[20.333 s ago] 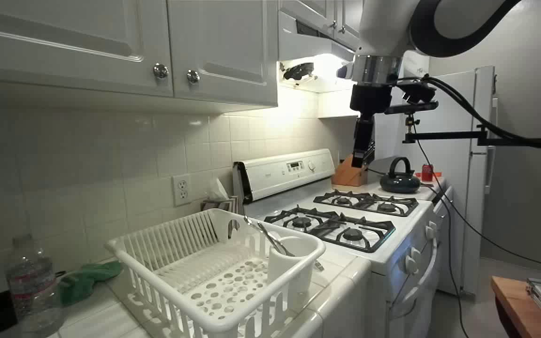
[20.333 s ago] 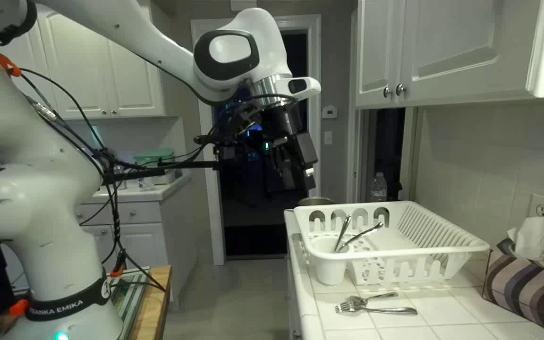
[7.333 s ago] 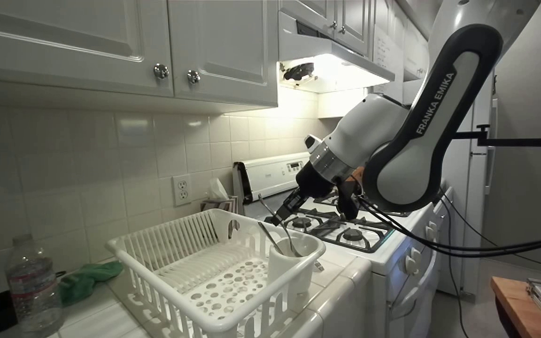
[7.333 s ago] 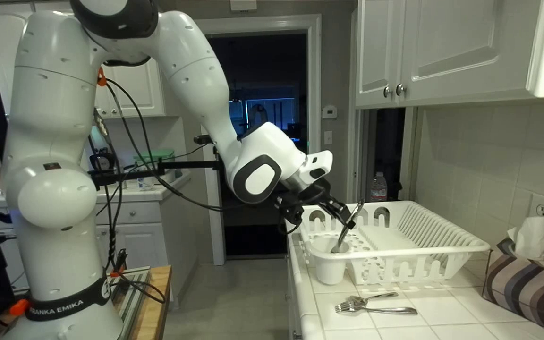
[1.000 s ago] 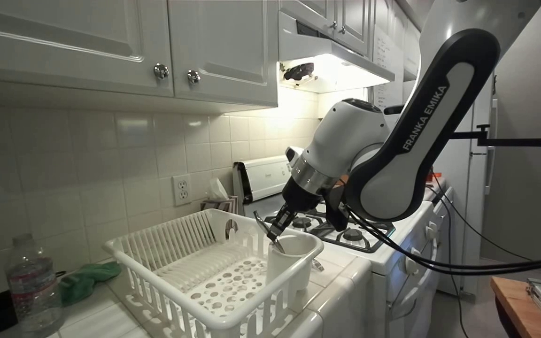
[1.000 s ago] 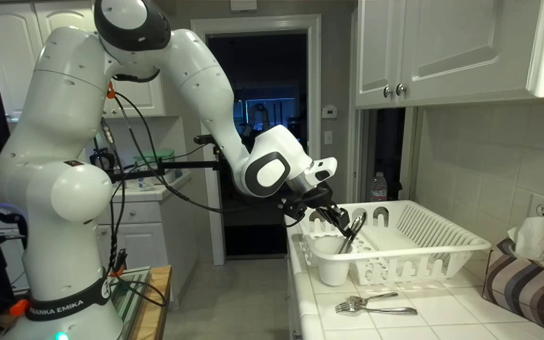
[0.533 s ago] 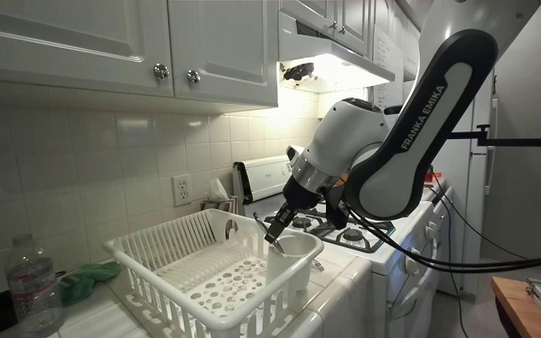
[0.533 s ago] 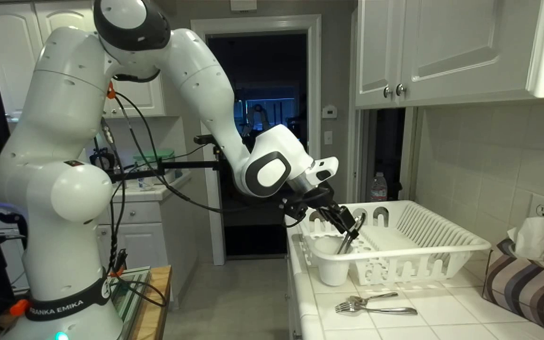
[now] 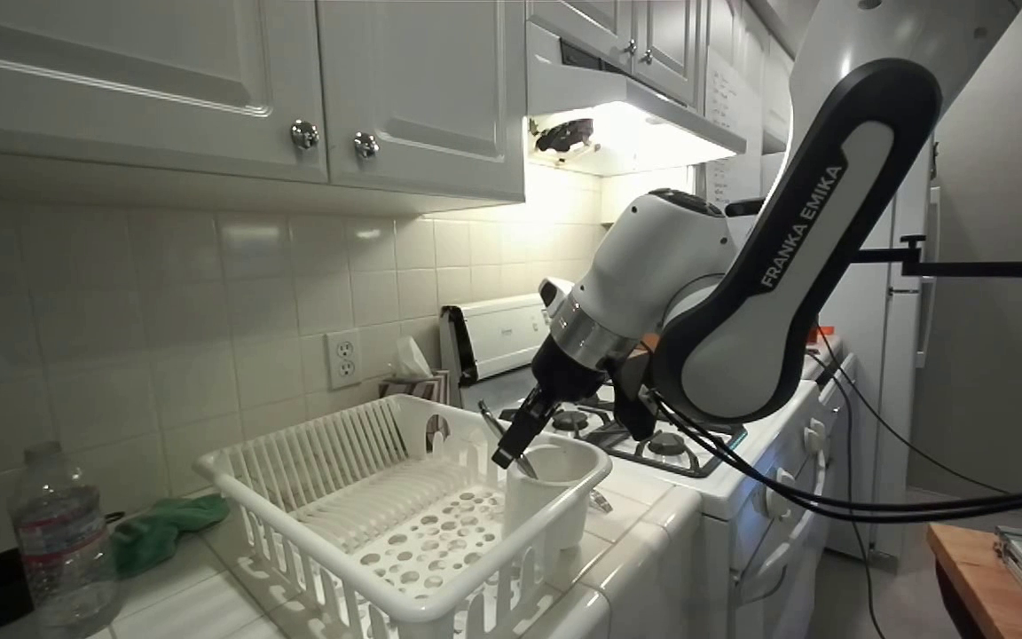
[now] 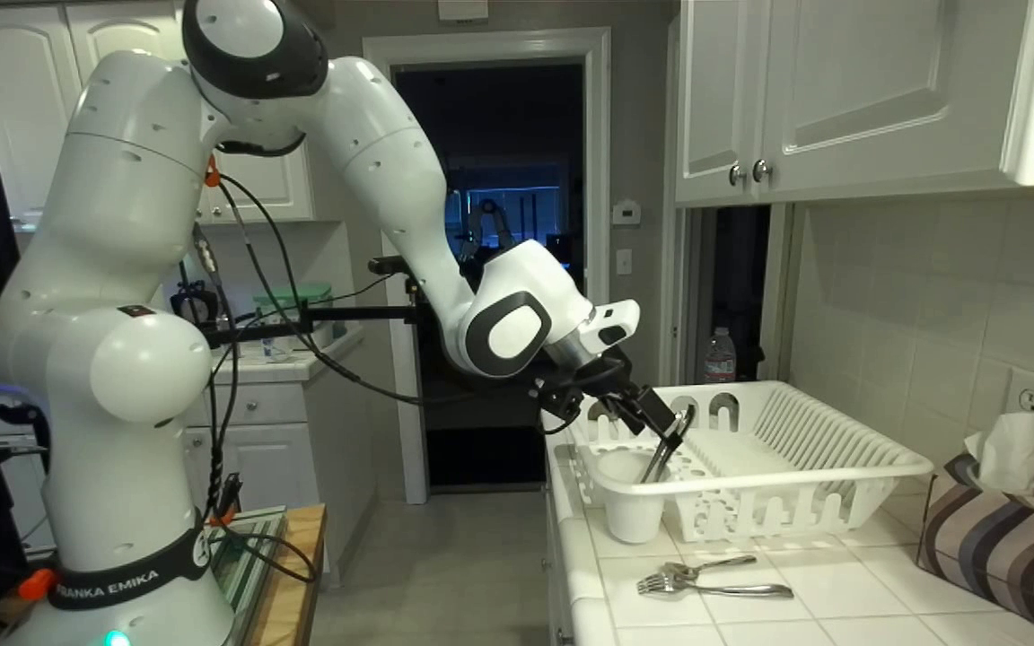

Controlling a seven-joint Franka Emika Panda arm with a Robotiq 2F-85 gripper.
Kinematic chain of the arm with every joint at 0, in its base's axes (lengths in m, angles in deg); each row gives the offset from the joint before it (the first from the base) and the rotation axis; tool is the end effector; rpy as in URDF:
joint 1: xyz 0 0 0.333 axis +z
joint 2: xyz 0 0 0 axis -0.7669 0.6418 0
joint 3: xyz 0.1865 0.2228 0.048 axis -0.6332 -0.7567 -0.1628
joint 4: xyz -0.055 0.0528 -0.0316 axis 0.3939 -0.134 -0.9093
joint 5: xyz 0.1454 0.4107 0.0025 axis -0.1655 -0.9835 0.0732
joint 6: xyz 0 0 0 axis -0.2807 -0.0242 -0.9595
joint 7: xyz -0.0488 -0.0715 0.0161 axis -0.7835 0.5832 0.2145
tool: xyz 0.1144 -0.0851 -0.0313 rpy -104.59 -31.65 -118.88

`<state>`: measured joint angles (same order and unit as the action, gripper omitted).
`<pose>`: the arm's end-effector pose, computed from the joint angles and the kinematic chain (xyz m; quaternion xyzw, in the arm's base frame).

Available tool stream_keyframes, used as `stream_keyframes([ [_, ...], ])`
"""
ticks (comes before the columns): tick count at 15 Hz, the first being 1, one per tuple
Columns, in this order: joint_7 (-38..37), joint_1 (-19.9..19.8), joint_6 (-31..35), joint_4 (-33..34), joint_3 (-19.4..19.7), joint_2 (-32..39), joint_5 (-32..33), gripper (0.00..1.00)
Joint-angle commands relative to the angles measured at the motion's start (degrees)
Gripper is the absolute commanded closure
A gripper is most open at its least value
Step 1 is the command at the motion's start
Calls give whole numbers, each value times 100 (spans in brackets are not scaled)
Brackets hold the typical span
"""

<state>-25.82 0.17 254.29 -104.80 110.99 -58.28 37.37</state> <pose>0.5780 0.0401 0.1796 0.9436 0.0544 0.3142 0.0890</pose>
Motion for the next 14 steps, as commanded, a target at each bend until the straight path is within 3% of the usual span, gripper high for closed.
stream_keyframes([
  [1, -21, -246, 180, 43, -209, 71, 32, 0],
  [3, -23, -386, 265, 88, -320, 120, 48, 8],
  [5, -38, -480, 303, 125, -393, 183, 38, 4],
  [6, -36, -531, 311, 136, -439, 204, 45, 9],
  [7, -32, -570, 321, 145, -471, 232, 46, 33],
  [9, -30, -628, 347, 164, -524, 293, 37, 37],
  [14, -25, -727, 346, 242, -625, 365, 32, 73],
])
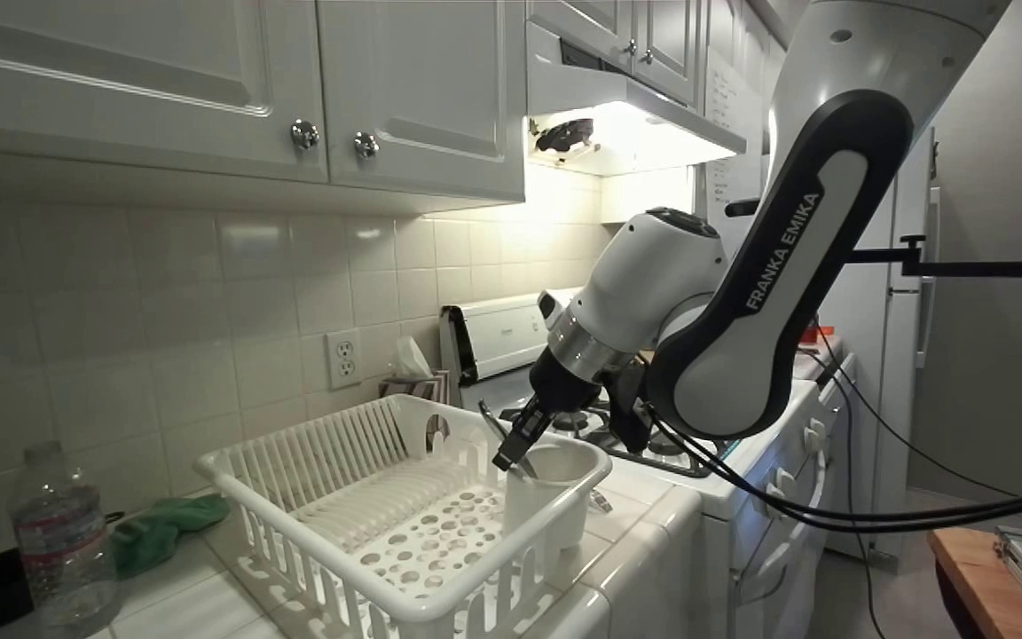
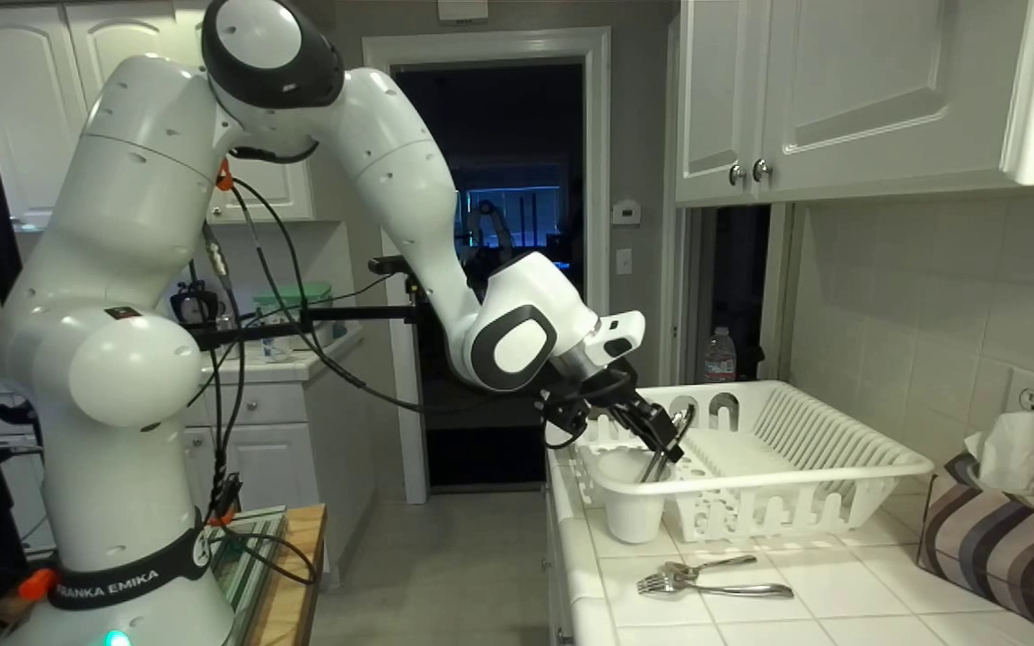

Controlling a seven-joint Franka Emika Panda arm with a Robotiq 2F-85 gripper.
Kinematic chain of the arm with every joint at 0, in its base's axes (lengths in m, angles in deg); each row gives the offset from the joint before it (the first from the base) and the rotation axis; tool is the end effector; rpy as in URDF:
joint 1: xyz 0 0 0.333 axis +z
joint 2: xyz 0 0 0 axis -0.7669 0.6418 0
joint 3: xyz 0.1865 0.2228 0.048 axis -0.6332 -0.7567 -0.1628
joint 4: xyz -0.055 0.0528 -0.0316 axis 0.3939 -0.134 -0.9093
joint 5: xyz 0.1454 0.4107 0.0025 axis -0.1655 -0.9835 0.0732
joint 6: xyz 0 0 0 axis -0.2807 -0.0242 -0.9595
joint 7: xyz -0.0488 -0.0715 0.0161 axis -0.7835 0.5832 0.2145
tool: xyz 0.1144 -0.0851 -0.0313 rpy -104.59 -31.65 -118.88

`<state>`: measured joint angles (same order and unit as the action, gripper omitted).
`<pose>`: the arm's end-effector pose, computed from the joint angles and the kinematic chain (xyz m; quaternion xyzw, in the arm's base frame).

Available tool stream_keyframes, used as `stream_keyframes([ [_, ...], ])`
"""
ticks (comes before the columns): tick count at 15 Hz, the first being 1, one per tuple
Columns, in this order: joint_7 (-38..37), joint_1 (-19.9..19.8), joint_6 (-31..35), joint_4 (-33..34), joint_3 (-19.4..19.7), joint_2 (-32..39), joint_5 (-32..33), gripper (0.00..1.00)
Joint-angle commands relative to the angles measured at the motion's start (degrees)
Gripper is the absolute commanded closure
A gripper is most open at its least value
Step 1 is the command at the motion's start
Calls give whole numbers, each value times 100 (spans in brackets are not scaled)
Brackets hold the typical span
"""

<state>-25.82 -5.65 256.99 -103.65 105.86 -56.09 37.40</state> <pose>0.5813 0.0338 0.1644 0.9419 0.0522 0.3200 0.0881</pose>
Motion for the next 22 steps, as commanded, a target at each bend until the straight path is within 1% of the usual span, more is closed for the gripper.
stream_keyframes([
  [1, -24, -151, 78, 145, -119, 163, 26, 81],
  [4, -25, -173, 65, 192, -128, 194, 15, 99],
  [5, -30, -186, 53, 202, -132, 197, 11, 99],
  [6, -32, -182, 43, 210, -122, 201, 3, 95],
  [11, -71, -38, -117, 195, 27, 78, -86, 95],
  [22, -256, 102, -1069, 489, 339, -427, -87, 95],
])
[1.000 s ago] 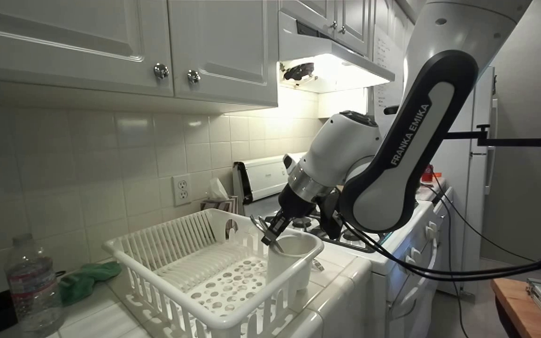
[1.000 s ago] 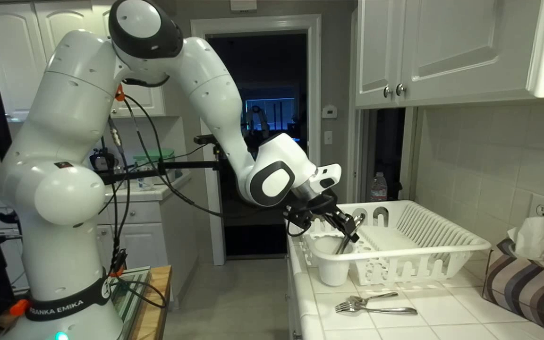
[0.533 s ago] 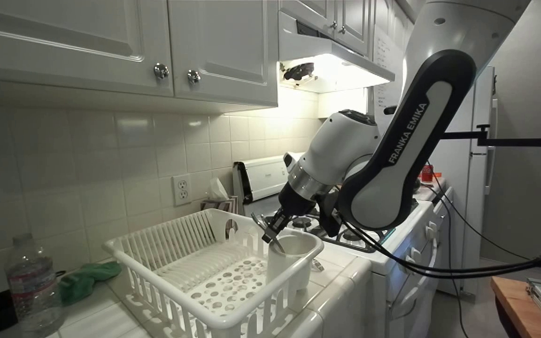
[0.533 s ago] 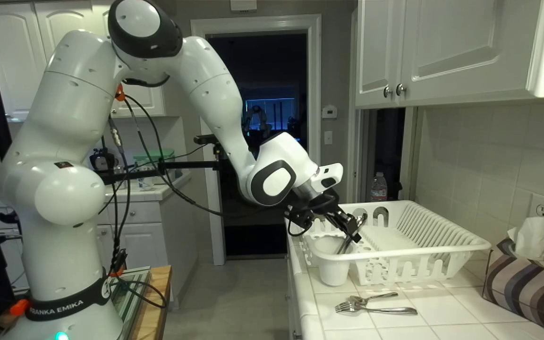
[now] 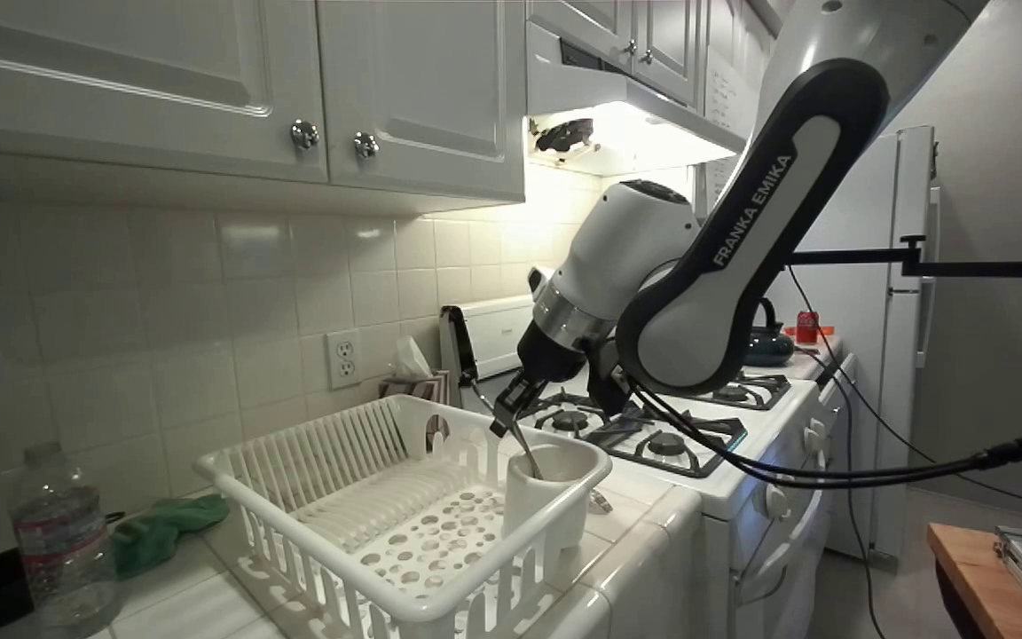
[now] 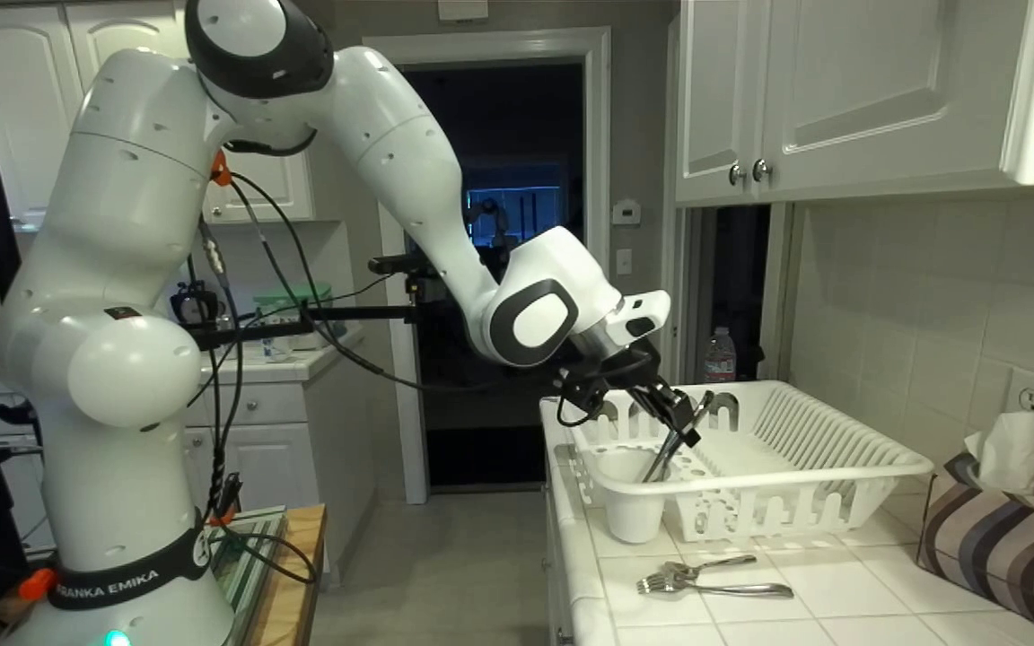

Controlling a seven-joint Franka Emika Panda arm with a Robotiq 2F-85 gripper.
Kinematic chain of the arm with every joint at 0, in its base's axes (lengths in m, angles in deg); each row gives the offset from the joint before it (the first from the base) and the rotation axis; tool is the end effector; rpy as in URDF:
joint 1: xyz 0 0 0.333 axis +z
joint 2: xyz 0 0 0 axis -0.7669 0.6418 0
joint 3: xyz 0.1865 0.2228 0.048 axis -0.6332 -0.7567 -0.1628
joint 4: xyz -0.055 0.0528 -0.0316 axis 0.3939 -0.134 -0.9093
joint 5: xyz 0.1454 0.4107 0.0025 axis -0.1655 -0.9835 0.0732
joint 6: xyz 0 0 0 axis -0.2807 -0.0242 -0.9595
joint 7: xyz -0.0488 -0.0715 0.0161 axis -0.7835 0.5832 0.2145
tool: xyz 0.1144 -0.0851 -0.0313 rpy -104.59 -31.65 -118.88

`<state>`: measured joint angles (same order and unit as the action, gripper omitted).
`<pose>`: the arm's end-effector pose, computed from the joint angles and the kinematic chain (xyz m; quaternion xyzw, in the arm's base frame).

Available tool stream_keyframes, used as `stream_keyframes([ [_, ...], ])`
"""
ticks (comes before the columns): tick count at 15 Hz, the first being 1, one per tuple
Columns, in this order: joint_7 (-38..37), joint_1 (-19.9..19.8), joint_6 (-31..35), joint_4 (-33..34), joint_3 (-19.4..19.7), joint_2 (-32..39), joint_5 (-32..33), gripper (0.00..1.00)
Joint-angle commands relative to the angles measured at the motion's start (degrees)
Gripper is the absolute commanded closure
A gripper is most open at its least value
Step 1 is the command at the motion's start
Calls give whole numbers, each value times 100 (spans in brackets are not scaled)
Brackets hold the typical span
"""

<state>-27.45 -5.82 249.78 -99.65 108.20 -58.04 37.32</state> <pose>0.6076 0.0171 0.1953 0.9467 0.0126 0.3102 0.0862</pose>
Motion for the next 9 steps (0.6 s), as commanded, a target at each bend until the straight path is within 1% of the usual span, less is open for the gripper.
stream_keyframes([
  [1, -123, 141, -415, 128, 130, -240, -78, 95],
  [5, -133, 293, -473, 106, 269, -219, -12, 95],
  [9, -131, 541, -423, -6, 480, -192, 12, 95],
])
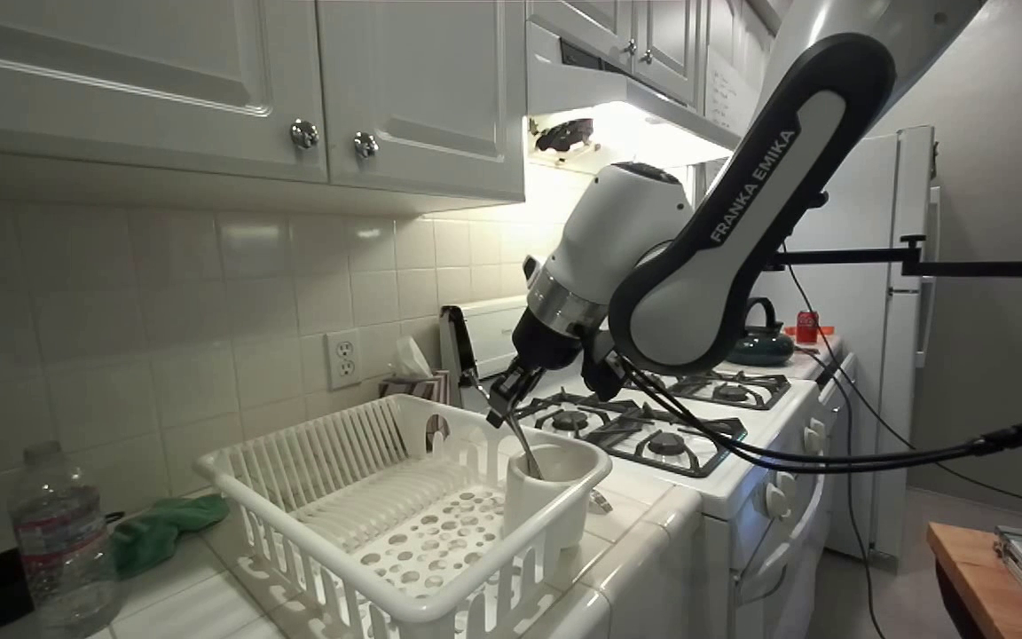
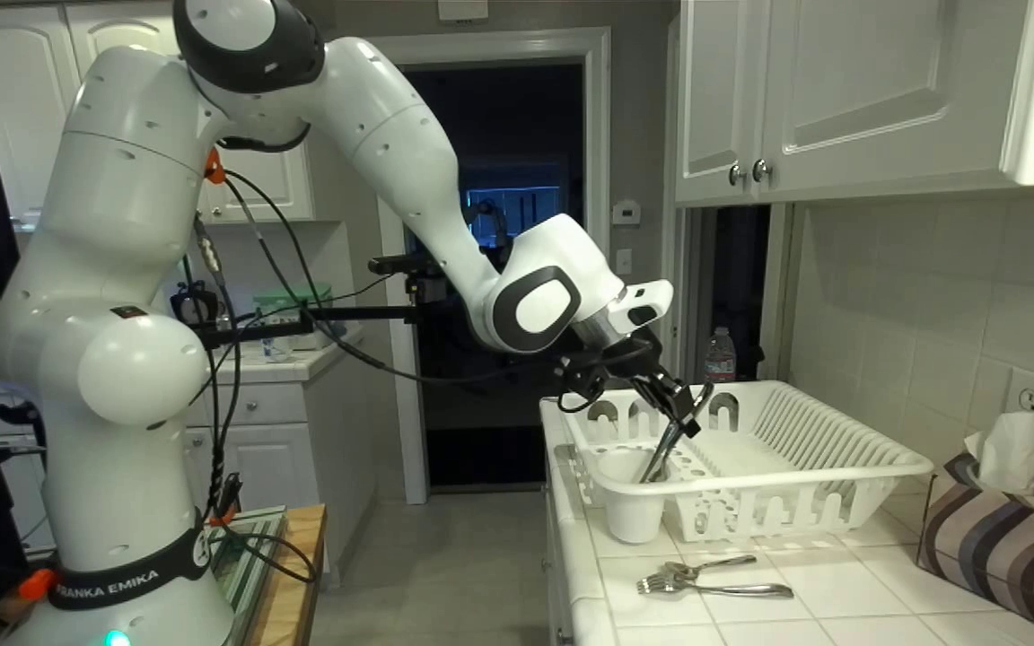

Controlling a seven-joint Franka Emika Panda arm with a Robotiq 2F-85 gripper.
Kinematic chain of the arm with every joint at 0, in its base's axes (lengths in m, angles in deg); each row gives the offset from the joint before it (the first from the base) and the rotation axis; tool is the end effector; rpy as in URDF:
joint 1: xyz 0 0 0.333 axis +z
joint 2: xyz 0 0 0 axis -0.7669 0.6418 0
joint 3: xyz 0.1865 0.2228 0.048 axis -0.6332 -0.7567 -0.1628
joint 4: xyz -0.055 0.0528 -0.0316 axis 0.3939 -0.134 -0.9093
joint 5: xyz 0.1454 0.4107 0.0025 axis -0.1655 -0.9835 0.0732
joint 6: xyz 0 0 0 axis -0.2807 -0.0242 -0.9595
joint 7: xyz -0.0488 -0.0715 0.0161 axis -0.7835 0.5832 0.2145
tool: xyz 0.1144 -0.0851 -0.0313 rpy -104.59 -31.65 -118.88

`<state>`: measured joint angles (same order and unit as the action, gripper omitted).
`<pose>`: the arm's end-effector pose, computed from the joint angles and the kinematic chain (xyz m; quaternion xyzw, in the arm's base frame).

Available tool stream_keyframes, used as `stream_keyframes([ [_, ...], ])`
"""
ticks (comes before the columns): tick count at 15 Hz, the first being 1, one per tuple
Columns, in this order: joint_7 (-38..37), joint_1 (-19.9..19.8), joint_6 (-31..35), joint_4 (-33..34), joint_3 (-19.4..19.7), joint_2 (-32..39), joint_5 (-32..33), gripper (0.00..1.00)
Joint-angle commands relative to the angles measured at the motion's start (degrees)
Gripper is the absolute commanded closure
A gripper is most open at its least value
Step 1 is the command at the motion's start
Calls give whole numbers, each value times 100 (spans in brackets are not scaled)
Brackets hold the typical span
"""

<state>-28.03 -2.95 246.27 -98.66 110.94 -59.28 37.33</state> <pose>0.6136 0.0212 0.2105 0.9491 0.0065 0.3033 0.0846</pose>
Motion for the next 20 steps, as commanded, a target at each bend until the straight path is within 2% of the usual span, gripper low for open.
stream_keyframes([
  [1, -73, 317, -41, -126, 258, -41, 13, 94],
  [3, -58, 430, -1, -204, 337, -10, 19, 71],
  [6, -35, 606, 25, -356, 465, 20, 35, 59],
  [8, -29, 680, 11, -426, 516, 24, 30, 67],
  [9, -33, 722, 9, -457, 552, 23, 24, 66],
  [10, -37, 761, 11, -478, 588, 27, 20, 70],
  [12, -41, 828, 35, -510, 668, 30, 13, 66],
  [14, -44, 920, 81, -535, 784, 33, 13, 41],
  [17, -35, 1004, 157, -548, 909, 78, 10, 21],
  [20, -4, 916, 345, -568, 812, 122, 7, 2],
])
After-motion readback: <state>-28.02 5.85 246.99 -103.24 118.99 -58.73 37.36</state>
